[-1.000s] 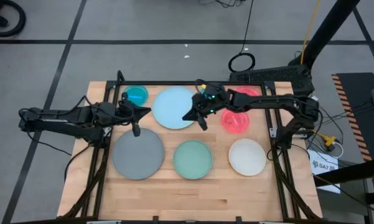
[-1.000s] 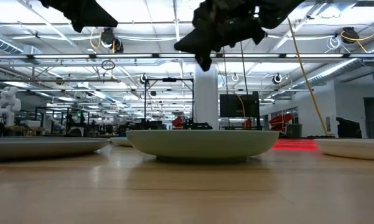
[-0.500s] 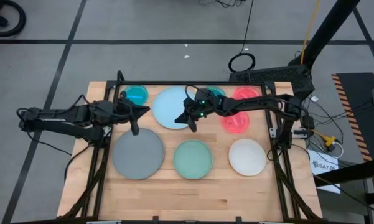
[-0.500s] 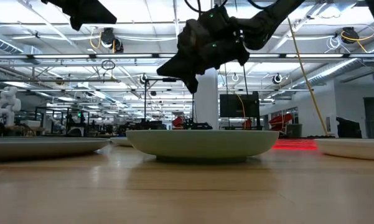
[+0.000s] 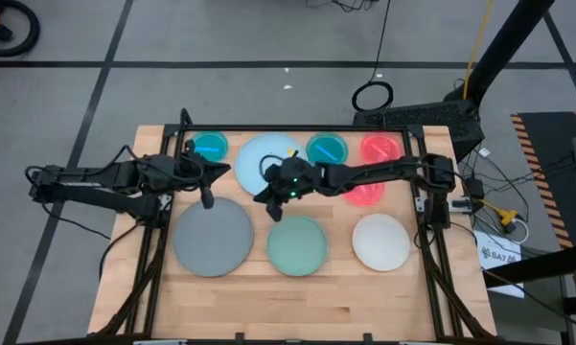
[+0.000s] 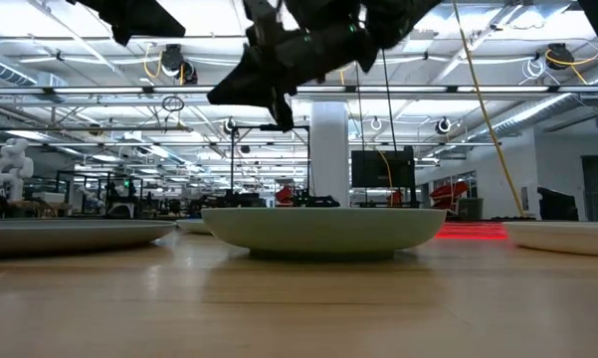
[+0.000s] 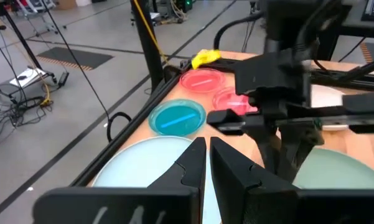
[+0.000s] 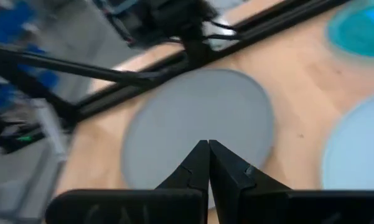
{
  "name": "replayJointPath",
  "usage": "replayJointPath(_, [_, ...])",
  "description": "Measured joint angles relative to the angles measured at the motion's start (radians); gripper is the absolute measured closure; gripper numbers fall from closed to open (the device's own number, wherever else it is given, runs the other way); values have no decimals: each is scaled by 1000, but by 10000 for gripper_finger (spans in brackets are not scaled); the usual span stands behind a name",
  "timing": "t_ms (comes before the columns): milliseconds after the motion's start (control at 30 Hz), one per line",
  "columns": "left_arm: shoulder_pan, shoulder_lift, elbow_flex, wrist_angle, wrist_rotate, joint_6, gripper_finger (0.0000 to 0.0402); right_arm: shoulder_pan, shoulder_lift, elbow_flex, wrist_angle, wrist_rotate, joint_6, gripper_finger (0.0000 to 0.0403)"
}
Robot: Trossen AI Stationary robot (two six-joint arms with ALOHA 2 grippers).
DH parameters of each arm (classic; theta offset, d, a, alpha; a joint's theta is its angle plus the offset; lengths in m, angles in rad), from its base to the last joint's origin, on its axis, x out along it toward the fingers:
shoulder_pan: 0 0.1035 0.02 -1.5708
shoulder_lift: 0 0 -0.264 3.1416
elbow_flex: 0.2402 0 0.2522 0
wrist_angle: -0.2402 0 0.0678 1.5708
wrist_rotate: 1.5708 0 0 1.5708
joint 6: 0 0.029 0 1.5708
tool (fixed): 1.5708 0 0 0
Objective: Stack plastic plates
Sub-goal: Stack the gray plate on top of the light blue plate
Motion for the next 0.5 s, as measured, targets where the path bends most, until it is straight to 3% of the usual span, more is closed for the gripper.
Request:
replayJointPath(167, [-5, -25, 0, 0, 0, -16, 371, 58, 0, 79, -151, 161, -4, 402])
replayJointPath(500, [-105, -136, 0, -28, 27, -73, 371, 145, 57, 93, -231, 292, 97, 402])
